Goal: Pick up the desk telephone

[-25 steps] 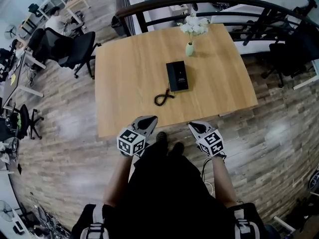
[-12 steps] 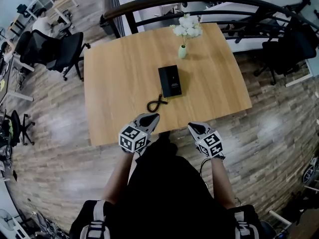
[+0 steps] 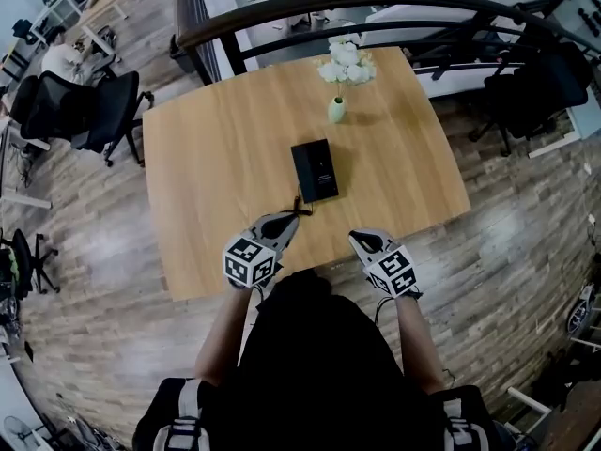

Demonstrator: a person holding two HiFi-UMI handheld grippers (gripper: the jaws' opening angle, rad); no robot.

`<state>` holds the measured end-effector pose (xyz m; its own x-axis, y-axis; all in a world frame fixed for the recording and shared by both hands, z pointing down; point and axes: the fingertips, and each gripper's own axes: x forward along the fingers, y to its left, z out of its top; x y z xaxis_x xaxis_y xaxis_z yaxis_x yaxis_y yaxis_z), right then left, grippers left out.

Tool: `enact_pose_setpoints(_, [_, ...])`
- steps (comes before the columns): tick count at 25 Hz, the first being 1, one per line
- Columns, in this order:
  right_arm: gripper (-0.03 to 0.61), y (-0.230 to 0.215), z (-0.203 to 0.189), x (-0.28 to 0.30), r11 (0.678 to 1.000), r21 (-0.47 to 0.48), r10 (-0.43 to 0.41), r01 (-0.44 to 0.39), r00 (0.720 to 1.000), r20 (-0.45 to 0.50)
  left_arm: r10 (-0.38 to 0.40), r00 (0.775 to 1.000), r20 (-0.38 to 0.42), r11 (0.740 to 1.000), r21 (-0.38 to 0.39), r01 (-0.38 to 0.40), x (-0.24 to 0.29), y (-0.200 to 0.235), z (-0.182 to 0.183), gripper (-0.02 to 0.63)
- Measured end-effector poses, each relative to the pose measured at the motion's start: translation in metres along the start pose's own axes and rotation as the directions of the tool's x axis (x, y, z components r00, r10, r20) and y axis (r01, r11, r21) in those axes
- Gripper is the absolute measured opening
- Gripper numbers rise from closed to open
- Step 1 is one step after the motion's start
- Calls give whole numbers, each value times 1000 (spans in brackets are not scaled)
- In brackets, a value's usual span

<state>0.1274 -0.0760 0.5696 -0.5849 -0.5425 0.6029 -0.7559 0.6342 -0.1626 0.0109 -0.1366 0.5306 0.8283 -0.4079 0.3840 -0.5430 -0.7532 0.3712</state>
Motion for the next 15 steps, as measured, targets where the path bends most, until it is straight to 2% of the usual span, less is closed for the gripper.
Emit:
enact_pose_setpoints(8, [23, -18, 16, 25, 1000, 9, -10, 10, 1000, -10, -27, 999, -35, 999, -24, 26, 13, 32, -2, 21])
enact_pose_setpoints(15, [23, -22, 12, 40, 1000, 18, 6, -5, 999, -45, -52, 997, -55, 998, -47, 49, 24, 49, -5, 21])
